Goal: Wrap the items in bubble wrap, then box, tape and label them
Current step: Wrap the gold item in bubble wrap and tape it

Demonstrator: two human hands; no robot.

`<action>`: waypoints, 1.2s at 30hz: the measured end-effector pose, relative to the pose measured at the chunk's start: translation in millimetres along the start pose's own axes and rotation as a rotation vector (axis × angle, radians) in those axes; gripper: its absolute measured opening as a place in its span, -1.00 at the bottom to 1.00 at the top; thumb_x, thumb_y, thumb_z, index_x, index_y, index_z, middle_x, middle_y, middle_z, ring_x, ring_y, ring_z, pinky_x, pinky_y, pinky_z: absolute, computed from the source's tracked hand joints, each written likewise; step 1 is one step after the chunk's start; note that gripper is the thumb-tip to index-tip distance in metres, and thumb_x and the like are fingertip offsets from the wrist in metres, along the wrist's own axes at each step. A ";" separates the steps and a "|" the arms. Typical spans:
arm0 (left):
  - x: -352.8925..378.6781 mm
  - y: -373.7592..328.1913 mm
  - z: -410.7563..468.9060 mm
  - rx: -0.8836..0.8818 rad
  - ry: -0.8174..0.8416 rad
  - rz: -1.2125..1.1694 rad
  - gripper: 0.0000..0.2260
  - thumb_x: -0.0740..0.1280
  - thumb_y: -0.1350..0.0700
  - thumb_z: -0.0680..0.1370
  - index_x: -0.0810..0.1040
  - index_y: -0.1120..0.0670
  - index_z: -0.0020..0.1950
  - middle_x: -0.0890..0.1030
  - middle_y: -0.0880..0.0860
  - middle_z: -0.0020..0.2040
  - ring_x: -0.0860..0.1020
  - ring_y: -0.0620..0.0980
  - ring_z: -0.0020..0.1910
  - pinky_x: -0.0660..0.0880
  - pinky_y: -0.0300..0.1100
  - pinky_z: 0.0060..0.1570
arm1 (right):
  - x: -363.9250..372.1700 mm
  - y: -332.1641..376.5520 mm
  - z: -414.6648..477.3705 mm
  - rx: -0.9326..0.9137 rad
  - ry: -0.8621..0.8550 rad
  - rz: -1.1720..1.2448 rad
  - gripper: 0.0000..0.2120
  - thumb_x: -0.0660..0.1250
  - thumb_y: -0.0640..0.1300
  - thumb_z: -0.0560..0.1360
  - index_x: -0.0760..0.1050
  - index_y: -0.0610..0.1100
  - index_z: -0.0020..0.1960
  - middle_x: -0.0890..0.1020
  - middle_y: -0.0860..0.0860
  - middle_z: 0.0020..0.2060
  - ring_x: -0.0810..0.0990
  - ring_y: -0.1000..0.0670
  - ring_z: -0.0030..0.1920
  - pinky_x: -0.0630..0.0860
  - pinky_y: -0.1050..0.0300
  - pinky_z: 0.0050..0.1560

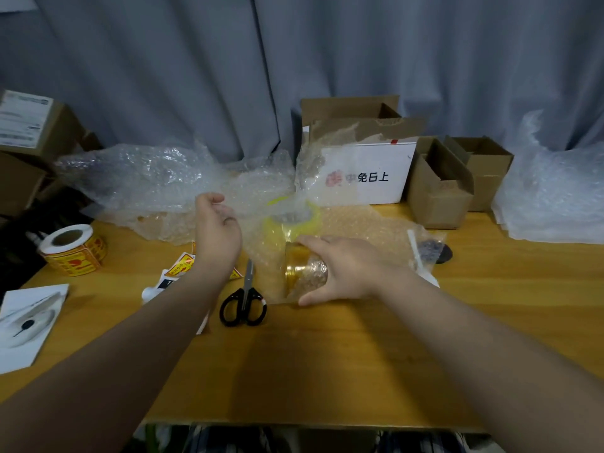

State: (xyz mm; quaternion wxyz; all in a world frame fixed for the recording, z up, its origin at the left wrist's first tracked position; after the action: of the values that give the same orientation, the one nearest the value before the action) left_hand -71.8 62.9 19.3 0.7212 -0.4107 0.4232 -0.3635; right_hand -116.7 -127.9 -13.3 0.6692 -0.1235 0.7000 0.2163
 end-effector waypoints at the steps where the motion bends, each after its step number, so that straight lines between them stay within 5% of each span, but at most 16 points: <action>1: -2.5 3.3 0.4 -0.034 -0.005 0.060 -0.65 0.18 0.27 0.50 0.26 0.09 0.27 0.35 0.17 0.23 0.42 0.09 0.10 0.38 -0.08 0.13 | 2.3 -0.1 2.6 0.001 0.003 0.023 0.02 0.34 0.48 0.25 0.01 0.10 0.53 0.39 0.00 0.39 0.43 -0.09 0.31 0.47 0.00 0.19; 3: -5.5 -18.4 -6.6 0.077 -0.038 0.295 -0.45 0.29 0.11 0.49 0.18 0.05 0.44 0.15 0.11 0.43 0.22 0.17 0.39 0.18 0.14 0.39 | 2.3 -3.4 3.6 0.011 -0.016 0.119 -0.01 0.38 0.45 0.25 0.08 0.09 0.52 0.30 0.05 0.37 0.38 -0.02 0.30 0.46 0.03 0.18; 5: 10.0 -68.2 -28.7 0.424 -0.010 0.442 -0.43 0.29 0.01 0.52 0.18 0.06 0.48 0.11 0.10 0.49 0.08 0.13 0.48 0.00 0.15 0.45 | 1.8 -9.0 5.0 0.020 -0.028 0.210 -0.03 0.42 0.42 0.23 0.14 0.08 0.50 0.25 0.05 0.30 0.31 0.01 0.28 0.43 0.03 0.20; 7: 51.8 -104.7 -60.2 0.692 0.259 0.457 -0.55 0.20 -0.08 0.56 0.32 0.07 0.39 0.29 0.08 0.41 0.25 0.06 0.41 0.18 0.07 0.40 | 3.6 -12.6 9.1 0.002 -0.031 0.282 0.00 0.42 0.44 0.19 0.19 0.04 0.49 0.28 0.02 0.31 0.27 -0.02 0.34 0.37 -0.05 0.31; 10: 110.6 -80.3 -87.2 0.567 0.737 0.503 -0.62 0.19 -0.14 0.58 0.35 0.05 0.30 0.42 -0.01 0.24 0.42 -0.06 0.17 0.32 -0.21 0.09 | 7.0 -23.6 8.0 -0.016 -0.012 0.384 0.00 0.44 0.42 0.16 0.24 0.02 0.48 0.29 0.03 0.41 0.27 -0.03 0.41 0.33 -0.08 0.38; 15: 134.0 -51.8 -88.7 0.782 0.656 0.968 -0.46 0.06 -0.32 0.53 0.19 -0.15 0.47 0.40 -0.04 0.35 0.34 0.02 0.32 0.19 -0.04 0.28 | -7.3 -94.6 -41.6 0.203 0.037 0.290 0.00 0.49 0.23 0.31 0.01 0.06 0.55 0.13 0.01 0.52 0.12 -0.04 0.50 0.16 -0.03 0.46; 18: 138.0 -54.3 -86.6 0.787 0.630 0.976 -0.50 0.02 -0.31 0.55 0.22 -0.18 0.46 0.41 -0.04 0.33 0.35 0.03 0.30 0.21 -0.05 0.27 | 7.1 -113.4 -67.3 0.286 0.207 0.204 -0.07 0.48 0.26 0.31 0.12 0.05 0.52 0.22 0.04 0.47 0.17 -0.04 0.47 0.18 -0.07 0.46; 21: 134.7 -55.7 -81.5 0.698 0.621 0.910 -0.50 0.09 -0.30 0.54 0.32 -0.09 0.39 0.44 -0.04 0.33 0.37 0.02 0.31 0.18 -0.07 0.29 | 19.0 -120.3 -69.7 0.334 0.179 0.118 -0.63 0.45 0.14 0.40 0.53 0.04 0.14 0.55 0.08 0.14 0.45 0.00 0.25 0.32 0.03 0.28; 23: 130.2 -54.3 -78.1 0.597 0.625 0.841 -0.41 0.14 -0.33 0.51 0.28 0.00 0.42 0.44 0.01 0.35 0.36 0.03 0.33 0.17 -0.04 0.32 | 13.2 -125.5 -68.8 0.377 0.053 0.210 -0.89 0.45 0.01 0.44 0.58 -0.01 -0.17 0.62 0.08 -0.14 0.54 0.07 -0.03 0.43 0.12 0.01; 26: 129.3 -48.9 -76.6 0.516 0.697 0.897 -0.19 0.15 -0.45 0.39 0.18 0.01 0.49 0.32 0.06 0.44 0.25 0.06 0.42 0.08 0.05 0.39 | 6.4 -131.2 -70.5 0.428 -0.007 0.261 -0.89 0.44 -0.08 0.46 0.56 -0.03 -0.23 0.58 0.05 -0.25 0.45 0.09 -0.13 0.35 0.17 -0.18; 29: 131.2 -44.0 -78.3 0.524 0.782 1.009 -0.19 0.26 -0.46 0.32 0.25 -0.03 0.42 0.40 0.05 0.33 0.29 0.08 0.37 0.14 0.12 0.37 | 9.1 -123.9 -68.0 0.405 0.032 0.213 -0.79 0.42 -0.11 0.46 0.46 -0.04 -0.30 0.50 0.08 -0.31 0.50 0.00 -0.15 0.40 0.12 -0.22; 31: 132.6 -43.1 -83.2 0.493 0.852 0.932 -0.22 0.39 -0.38 0.29 0.24 -0.02 0.37 0.47 0.01 0.14 0.36 0.08 0.26 0.36 -0.03 0.15 | 11.5 -117.0 -67.6 0.385 0.044 0.193 -0.83 0.41 -0.10 0.46 0.46 -0.10 -0.23 0.51 0.02 -0.27 0.52 -0.05 -0.14 0.46 0.07 -0.17; 33: 129.6 -48.2 -88.2 0.509 0.839 0.858 -0.24 0.44 -0.32 0.29 0.26 -0.01 0.34 0.46 -0.03 0.08 0.37 0.04 0.21 0.39 -0.12 0.02 | 15.8 -109.1 -69.3 0.365 0.080 0.162 -0.80 0.41 -0.02 0.45 0.52 -0.10 -0.02 0.58 0.00 -0.12 0.55 -0.05 -0.06 0.53 0.05 -0.06; 36: 119.9 -52.2 -91.1 0.516 0.778 0.812 -0.19 0.44 -0.30 0.31 0.23 -0.02 0.43 0.42 -0.02 0.33 0.28 0.02 0.35 0.32 -0.10 0.25 | 21.8 -105.0 -71.1 0.361 0.128 0.073 -0.69 0.37 0.05 0.46 0.51 -0.06 0.14 0.60 -0.02 -0.05 0.56 -0.07 -0.02 0.55 0.03 -0.05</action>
State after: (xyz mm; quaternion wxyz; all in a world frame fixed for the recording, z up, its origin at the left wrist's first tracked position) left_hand -118.6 -88.3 1.2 0.6706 0.1333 0.6764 -0.2738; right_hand -132.6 -250.7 -48.6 0.6263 0.0106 0.7726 0.1030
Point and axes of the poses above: each hand's wrist, its own z-axis towards the middle knuckle, its own x-axis out of the palm, y = z × x, the point moved 10 cm from there along z, towards the middle knuckle
